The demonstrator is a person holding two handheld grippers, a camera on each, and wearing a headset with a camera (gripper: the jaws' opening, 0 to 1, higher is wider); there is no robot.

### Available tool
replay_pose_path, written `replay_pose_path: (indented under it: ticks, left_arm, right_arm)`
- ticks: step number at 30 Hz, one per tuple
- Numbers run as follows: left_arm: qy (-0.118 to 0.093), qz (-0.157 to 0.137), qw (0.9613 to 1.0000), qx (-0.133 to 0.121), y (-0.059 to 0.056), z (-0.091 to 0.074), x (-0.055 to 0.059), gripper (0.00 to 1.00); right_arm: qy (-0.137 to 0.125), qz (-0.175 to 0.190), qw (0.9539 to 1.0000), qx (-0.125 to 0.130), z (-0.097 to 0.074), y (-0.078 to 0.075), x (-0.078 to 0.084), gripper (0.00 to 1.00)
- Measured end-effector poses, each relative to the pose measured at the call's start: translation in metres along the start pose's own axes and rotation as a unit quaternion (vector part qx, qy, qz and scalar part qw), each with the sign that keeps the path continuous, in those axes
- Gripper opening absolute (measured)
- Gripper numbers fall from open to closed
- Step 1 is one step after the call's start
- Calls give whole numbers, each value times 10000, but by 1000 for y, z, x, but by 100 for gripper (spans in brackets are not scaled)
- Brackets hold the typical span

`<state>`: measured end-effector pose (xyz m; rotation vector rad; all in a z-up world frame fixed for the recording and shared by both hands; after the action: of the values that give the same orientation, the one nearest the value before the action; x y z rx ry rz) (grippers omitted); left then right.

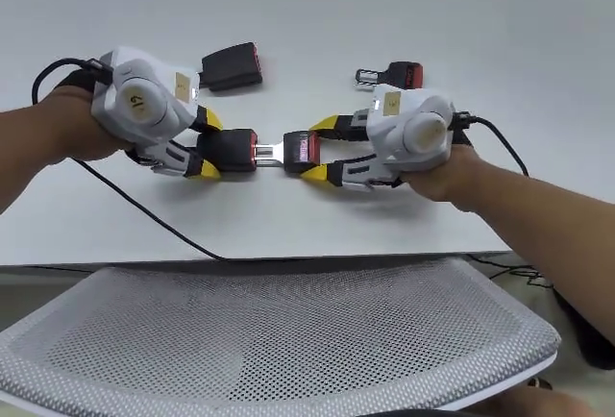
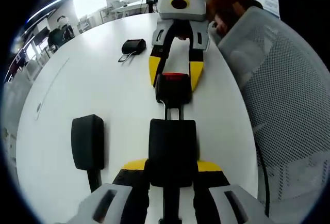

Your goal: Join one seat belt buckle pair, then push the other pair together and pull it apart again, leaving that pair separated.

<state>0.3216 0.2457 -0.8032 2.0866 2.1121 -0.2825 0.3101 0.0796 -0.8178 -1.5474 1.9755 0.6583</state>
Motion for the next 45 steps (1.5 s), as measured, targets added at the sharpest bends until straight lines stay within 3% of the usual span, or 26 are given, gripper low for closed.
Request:
replay_pose_path:
  ticks: [21, 27, 45]
  left_arm:
    - [59, -3, 10000, -43, -2, 0, -4, 33]
    - [162, 44, 9999, -22, -3, 0, -3, 33]
    - [32, 113, 9998, 141, 7, 2, -2, 33]
  right_arm:
    - [-2, 276, 9996, 60, 16, 3, -13, 33]
    - [-6, 385, 9993, 11, 22, 3, -17, 33]
    - [-57, 189, 9998, 28, 22, -2, -14, 32]
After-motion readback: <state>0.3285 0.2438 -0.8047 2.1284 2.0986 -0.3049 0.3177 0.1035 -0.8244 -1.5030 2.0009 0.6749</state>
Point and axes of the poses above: the centre of the closed fingertips' face, and the gripper's own axes: z roughly forward along the fingers, y roughly to its left, x roughly out of its underside, the point moved 6 cm from there along -z, roughly backward along the fingers, and after that the axes turned 14 degrees about y, right-handed, at the moved point
